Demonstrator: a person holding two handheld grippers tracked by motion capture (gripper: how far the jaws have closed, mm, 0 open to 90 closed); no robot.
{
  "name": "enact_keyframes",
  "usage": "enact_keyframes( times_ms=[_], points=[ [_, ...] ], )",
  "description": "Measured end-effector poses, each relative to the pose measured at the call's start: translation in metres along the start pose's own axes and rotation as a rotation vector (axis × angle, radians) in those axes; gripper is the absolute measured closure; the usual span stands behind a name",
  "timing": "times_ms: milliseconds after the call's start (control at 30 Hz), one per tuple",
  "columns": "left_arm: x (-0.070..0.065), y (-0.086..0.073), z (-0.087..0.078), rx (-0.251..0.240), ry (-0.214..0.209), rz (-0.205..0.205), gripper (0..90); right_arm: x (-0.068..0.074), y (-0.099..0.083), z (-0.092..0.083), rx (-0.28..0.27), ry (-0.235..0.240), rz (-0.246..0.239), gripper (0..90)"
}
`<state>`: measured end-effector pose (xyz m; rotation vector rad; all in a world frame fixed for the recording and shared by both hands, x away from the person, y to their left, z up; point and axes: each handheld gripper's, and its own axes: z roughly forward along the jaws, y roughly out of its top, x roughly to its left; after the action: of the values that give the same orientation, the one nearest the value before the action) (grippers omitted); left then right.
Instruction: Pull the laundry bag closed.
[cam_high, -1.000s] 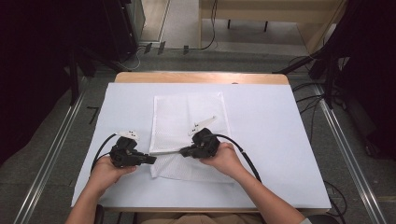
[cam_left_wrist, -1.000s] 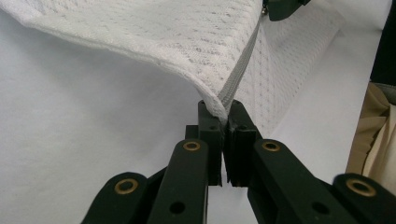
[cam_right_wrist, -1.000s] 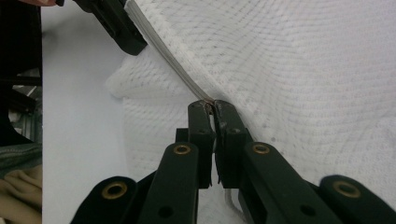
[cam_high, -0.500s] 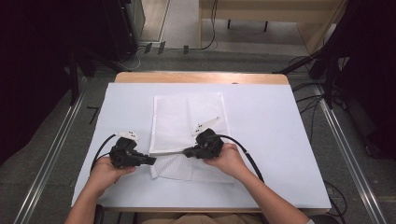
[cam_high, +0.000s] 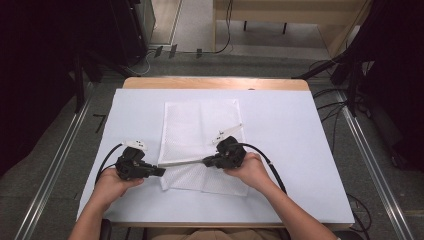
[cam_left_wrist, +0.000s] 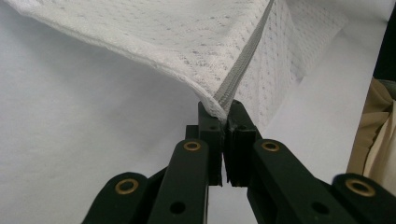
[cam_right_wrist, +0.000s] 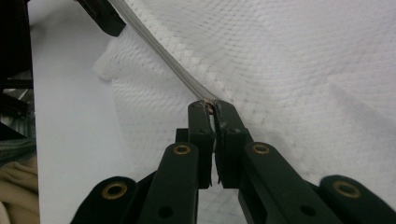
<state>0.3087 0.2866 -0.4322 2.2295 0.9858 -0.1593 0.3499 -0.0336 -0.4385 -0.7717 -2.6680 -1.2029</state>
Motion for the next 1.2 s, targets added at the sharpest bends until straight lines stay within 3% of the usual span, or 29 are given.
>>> enact_keyframes(
  times_ms=[400,600,1200],
  points=[
    [-0.001,0.000,0.001,0.012,-0.009,0.003,87.8,-0.005,-0.010,-0.010,0.014,-0.015,0.011,88.2],
    [-0.005,0.001,0.000,0.013,-0.034,0.009,87.8,-0.007,-0.017,-0.015,0.019,-0.024,0.015,88.2],
    [-0.001,-0.001,-0.003,0.020,-0.025,-0.001,87.7,-0.014,-0.028,-0.028,0.019,-0.043,0.044,88.1]
  ],
)
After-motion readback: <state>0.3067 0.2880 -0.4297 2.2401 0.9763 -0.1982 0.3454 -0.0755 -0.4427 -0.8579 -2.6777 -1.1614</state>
